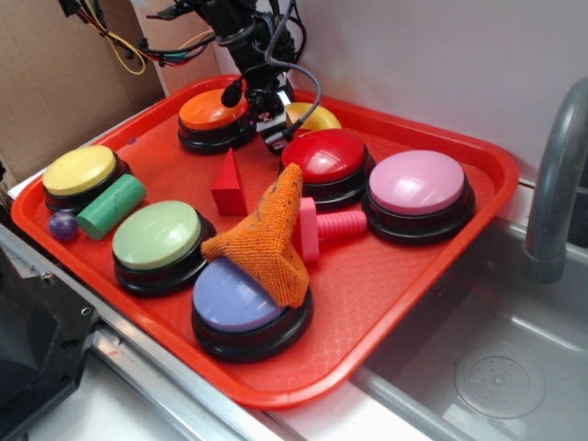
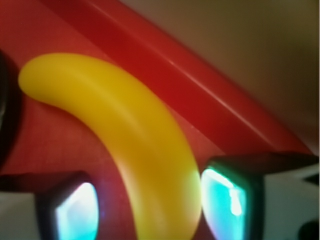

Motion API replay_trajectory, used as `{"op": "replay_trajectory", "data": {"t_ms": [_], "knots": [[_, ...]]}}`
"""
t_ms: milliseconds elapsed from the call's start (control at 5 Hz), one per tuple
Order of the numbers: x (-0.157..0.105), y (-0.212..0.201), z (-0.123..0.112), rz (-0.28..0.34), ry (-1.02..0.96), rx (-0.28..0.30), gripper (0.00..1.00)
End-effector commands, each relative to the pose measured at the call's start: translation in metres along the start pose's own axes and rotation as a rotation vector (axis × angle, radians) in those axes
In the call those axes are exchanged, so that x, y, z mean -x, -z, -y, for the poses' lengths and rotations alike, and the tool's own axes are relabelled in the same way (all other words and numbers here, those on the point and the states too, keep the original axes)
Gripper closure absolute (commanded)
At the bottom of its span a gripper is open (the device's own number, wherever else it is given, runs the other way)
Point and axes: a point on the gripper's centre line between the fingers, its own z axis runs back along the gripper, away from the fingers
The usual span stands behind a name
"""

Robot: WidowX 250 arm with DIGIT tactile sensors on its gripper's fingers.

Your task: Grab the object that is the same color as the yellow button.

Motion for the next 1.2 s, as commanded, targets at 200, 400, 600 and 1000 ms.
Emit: {"op": "replay_trajectory", "data": {"t_ms": [200,400,600,1000], "knots": [[-0.018,-0.022,0.0,0.036,-0.071,-0.028,1.0],[-0.023,-0.051,0.007,-0.044,-0.236,-0.069,1.0],[-0.032,-0.079,0.021,-0.177,-0.432,-0.176,1.0],[-0.014,-0.129,0.054,-0.302,-0.679,-0.16,1.0]]}}
